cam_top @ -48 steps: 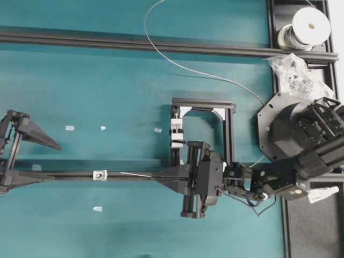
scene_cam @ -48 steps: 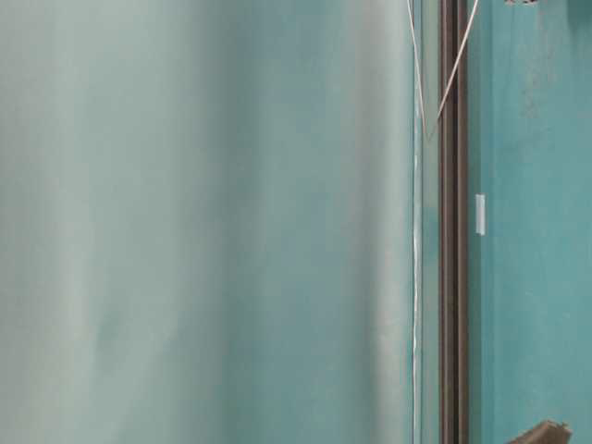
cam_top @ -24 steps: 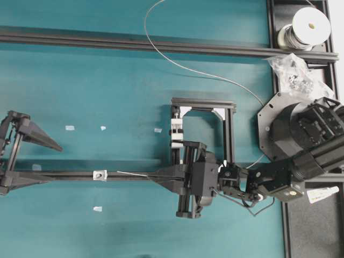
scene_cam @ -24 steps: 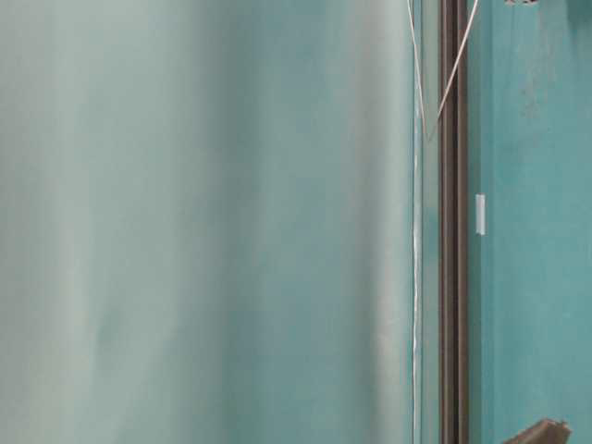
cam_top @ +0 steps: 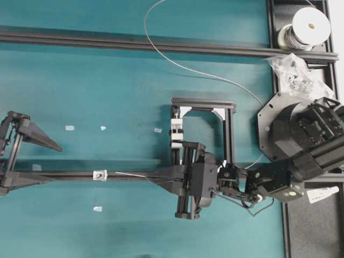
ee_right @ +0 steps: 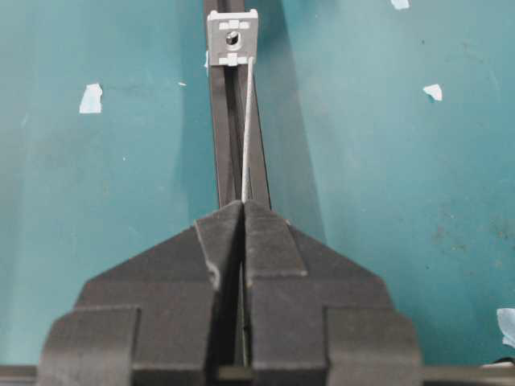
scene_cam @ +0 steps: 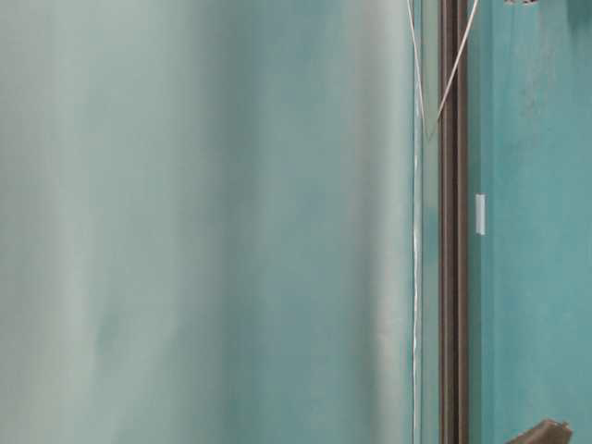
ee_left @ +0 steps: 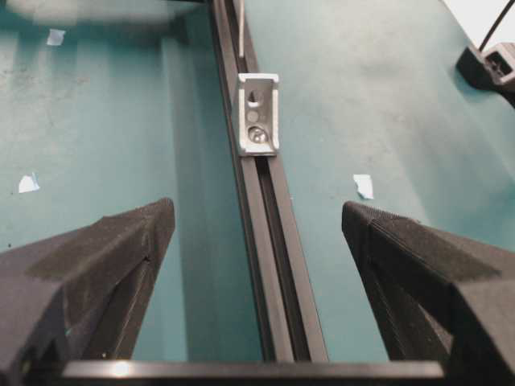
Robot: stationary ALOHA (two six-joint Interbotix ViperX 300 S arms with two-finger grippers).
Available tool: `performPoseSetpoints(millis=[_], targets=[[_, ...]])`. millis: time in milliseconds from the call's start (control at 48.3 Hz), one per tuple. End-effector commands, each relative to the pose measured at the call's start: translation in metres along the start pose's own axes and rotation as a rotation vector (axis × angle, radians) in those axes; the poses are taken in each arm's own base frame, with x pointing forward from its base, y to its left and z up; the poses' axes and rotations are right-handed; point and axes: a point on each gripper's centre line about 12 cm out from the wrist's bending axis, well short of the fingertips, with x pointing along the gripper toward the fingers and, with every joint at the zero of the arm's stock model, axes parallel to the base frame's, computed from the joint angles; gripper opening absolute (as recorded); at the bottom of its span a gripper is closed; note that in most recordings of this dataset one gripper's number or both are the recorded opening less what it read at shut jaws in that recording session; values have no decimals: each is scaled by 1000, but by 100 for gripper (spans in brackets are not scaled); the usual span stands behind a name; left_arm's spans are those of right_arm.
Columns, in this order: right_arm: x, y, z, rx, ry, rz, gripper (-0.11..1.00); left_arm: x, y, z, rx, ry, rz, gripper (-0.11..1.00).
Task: Insert the wire through the hole in the metal fitting.
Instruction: 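Align the wire tip with the hole in the white bracket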
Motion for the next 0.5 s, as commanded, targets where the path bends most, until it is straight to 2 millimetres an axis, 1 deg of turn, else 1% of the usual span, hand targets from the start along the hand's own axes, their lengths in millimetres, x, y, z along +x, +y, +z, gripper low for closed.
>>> performPoseSetpoints(millis=[0, 166, 373, 476], targets=[[0, 4, 7, 12, -22, 11, -1, 2, -3, 6, 1, -23, -11, 58], [2, 6, 8, 16, -18, 13, -1, 2, -3, 6, 3, -23, -11, 58], [11, 6, 8, 24, 6, 6, -1, 2, -3, 5, 3, -16, -10, 58], [12, 7, 9, 26, 5, 5, -1, 2, -3, 5, 3, -11, -10, 58]])
